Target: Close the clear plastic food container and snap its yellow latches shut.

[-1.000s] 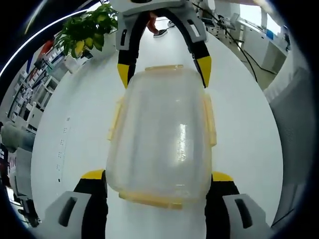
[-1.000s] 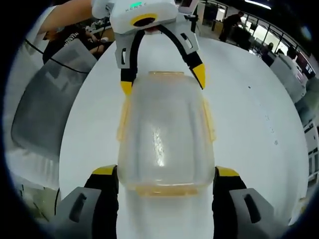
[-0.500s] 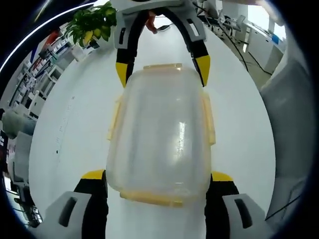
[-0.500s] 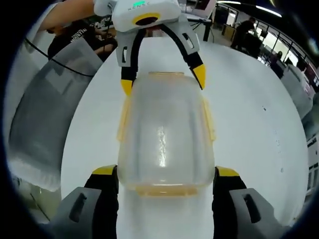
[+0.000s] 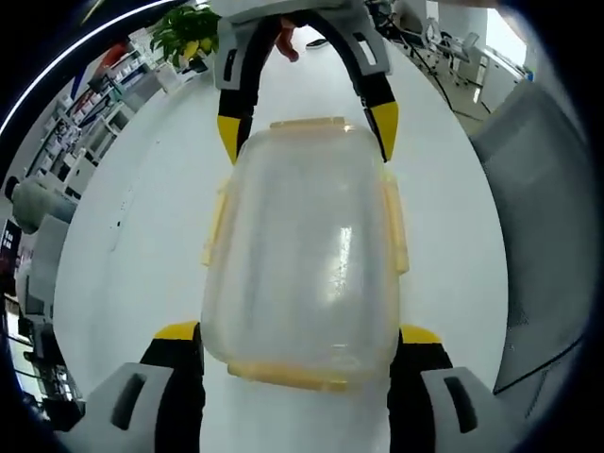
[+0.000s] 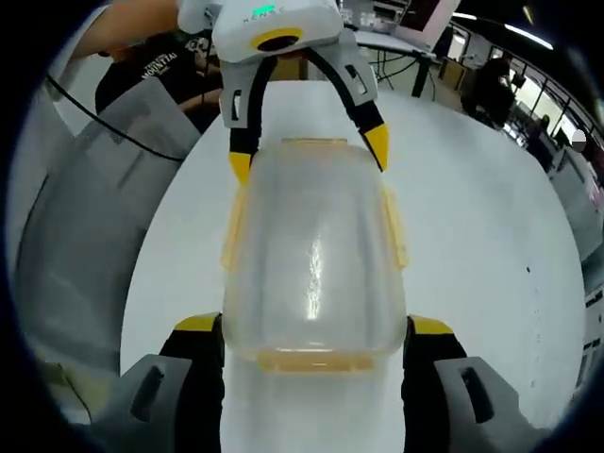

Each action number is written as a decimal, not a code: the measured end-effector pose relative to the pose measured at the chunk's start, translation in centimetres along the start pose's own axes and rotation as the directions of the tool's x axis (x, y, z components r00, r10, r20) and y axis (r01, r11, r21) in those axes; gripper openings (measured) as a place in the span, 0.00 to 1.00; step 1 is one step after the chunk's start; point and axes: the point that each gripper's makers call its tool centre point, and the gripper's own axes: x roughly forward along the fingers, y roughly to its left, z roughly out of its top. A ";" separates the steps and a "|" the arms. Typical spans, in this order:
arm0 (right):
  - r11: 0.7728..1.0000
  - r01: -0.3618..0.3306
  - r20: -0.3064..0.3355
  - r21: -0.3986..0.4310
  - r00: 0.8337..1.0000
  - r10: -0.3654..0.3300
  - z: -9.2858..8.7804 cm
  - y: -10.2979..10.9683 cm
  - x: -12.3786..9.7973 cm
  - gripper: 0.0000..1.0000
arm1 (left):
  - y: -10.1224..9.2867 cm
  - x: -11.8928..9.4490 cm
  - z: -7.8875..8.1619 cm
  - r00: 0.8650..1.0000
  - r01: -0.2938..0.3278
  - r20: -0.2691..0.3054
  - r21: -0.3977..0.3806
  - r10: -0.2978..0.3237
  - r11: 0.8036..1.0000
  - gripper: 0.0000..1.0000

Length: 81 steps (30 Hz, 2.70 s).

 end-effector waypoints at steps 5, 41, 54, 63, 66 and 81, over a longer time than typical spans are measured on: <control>1.000 -0.003 0.000 -0.005 1.000 0.003 1.2 0.1 0.8 0.75 | 0.0 -0.6 -1.4 1.000 -0.002 0.001 -0.006 0.002 1.000 0.77; 0.998 0.048 0.072 0.039 0.996 -0.051 -0.2 -8.2 -0.2 0.76 | 8.4 2.3 1.0 0.996 0.026 0.081 0.038 -0.029 0.999 0.77; 0.996 0.071 0.075 0.046 0.994 -0.074 -0.8 -10.4 -0.6 0.77 | 10.9 3.1 1.9 0.996 0.026 0.088 0.046 -0.030 0.999 0.77; 0.996 0.075 0.083 0.054 0.993 -0.079 -0.8 -10.7 -0.7 0.77 | 11.3 3.2 2.1 0.995 0.031 0.091 0.054 -0.036 0.998 0.77; 0.995 0.079 0.084 0.062 0.993 -0.084 -0.9 -10.7 -0.8 0.77 | 11.4 3.2 2.2 0.994 0.032 0.103 0.058 -0.038 0.998 0.77; 0.983 0.129 0.068 0.128 0.988 -0.139 -0.8 -11.1 -1.8 0.84 | 11.8 2.7 2.1 0.995 -0.047 0.094 0.087 0.039 0.995 0.81</control>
